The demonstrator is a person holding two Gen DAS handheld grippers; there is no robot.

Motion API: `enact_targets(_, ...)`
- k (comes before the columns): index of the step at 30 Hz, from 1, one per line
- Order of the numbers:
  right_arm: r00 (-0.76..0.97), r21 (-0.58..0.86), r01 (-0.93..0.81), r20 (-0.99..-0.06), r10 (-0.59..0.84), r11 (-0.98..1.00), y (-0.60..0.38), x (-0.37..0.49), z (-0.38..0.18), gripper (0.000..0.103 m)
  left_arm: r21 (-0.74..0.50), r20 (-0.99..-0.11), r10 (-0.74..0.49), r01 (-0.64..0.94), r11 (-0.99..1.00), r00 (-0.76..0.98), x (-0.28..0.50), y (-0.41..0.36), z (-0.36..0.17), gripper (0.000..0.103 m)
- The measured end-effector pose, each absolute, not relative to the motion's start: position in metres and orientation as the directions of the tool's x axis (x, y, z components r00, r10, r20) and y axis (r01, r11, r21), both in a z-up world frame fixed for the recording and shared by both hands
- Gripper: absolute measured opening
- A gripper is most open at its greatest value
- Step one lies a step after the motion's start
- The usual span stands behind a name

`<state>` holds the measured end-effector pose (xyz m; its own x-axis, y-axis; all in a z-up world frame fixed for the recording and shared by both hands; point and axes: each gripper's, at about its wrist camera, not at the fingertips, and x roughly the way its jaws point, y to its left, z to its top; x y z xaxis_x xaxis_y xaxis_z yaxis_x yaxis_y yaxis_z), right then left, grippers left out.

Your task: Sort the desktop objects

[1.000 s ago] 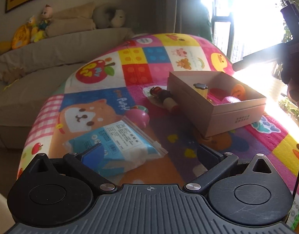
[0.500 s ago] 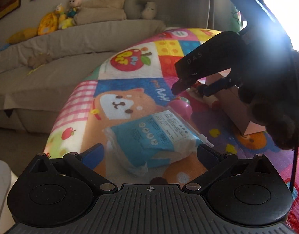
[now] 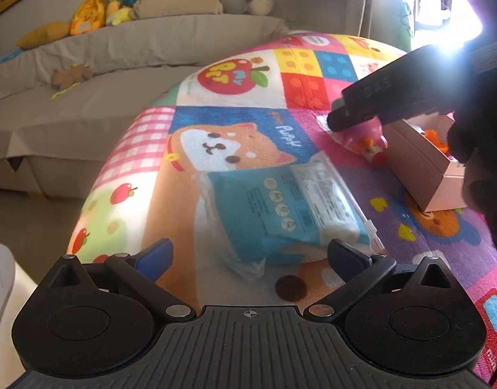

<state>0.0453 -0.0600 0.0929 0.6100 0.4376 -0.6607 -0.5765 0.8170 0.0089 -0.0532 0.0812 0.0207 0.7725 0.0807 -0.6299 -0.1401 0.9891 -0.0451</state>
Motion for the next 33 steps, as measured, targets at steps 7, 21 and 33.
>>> enact_targets(7, 0.69, -0.058, -0.554, -0.589, 0.419, 0.83, -0.123, 0.008, 0.127, 0.046, -0.059, -0.652, 0.037, -0.099, 0.993, 0.758, -0.039, 0.07, 0.015, 0.103)
enact_targets(21, 0.711, -0.107, -0.429, -0.653, 0.262, 0.897, -0.219, -0.027, 0.092, 0.046, -0.137, -0.651, -0.273, 0.244, 0.96, 0.709, -0.038, 0.002, 0.022, 0.103)
enact_targets(33, 0.65, -0.01, -0.423, -0.7, 0.296, 0.906, -0.243, -0.038, 0.052, 0.047, 0.107, -0.593, -0.015, 0.097, 0.989, 0.805, -0.003, 0.007, 0.037, 0.103)
